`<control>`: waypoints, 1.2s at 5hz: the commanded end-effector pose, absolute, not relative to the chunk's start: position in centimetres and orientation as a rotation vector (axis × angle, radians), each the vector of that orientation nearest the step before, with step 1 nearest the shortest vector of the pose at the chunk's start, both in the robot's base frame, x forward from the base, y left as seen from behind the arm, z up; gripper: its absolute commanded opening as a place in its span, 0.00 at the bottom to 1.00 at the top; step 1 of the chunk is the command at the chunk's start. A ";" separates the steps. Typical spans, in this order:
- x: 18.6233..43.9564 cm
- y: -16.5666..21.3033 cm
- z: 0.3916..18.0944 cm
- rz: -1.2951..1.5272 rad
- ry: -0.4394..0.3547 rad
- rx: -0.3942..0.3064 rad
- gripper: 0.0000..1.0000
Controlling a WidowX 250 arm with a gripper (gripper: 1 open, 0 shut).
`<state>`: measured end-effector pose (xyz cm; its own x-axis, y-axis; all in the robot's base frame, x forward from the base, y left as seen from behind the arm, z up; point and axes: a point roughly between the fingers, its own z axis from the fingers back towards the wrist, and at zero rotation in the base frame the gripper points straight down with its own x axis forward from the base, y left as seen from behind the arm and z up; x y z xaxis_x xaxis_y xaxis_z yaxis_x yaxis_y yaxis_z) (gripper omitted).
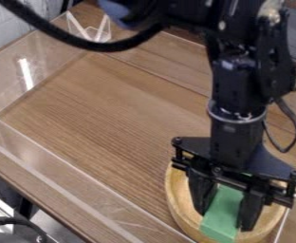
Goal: Put the green block in the brown bowl
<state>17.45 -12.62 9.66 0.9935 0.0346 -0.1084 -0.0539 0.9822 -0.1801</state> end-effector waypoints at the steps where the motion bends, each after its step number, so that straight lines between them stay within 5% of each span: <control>1: 17.9 -13.0 9.9 0.037 0.085 -0.201 0.00; 6: 18.6 -12.7 9.1 0.067 0.105 -0.217 0.00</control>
<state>17.91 -12.48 8.40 0.9889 0.0504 -0.1395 -0.0771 0.9781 -0.1935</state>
